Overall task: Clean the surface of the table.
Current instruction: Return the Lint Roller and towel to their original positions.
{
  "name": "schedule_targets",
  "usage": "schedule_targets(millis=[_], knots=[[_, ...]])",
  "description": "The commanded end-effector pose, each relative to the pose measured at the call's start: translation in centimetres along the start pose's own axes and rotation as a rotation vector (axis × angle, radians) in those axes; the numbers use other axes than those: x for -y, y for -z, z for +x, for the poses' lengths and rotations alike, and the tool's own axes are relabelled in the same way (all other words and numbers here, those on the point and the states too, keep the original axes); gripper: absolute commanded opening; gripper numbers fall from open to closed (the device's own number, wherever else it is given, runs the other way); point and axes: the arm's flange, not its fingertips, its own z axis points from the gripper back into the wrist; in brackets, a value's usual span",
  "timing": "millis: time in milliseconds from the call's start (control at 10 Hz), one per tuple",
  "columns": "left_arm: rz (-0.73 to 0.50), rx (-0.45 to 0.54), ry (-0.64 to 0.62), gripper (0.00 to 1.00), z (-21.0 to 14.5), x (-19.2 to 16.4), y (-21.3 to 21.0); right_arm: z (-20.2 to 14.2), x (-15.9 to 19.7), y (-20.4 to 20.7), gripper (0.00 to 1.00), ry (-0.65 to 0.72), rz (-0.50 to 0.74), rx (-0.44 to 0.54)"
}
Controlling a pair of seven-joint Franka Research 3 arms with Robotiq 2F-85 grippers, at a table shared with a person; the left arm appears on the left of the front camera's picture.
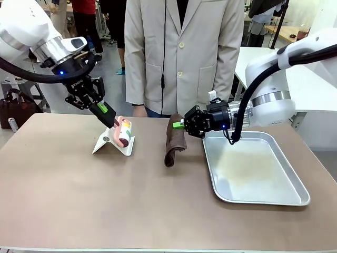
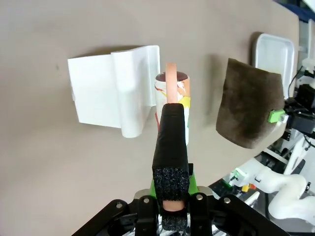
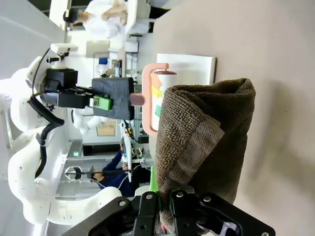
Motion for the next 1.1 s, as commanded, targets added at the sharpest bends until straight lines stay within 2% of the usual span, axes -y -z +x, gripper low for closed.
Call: schedule_targets(millis=[0,300,600,1000], knots=[[0.029,-0.022,-0.009,0.22,1.0,0.9,0.9,0.5,0.2,1.0,0.07,0.030,0.004,0.029],[0.017,-0.020,-0.025,0.22,1.8,0.4,2.2,0.7,0.8,1.2,0.07,0.039,-0.002,0.038],[-0.052,0.010,-0.017,0.22,2.1,-1.4,3.1,1.0,1.4,1.4,0.07,0.055,0.008,0.025],[-0.069,-0.004,0.027,0.22,2.2,-2.5,4.1,1.9,1.1,2.8,0.07,0.041,0.113,-0.080]])
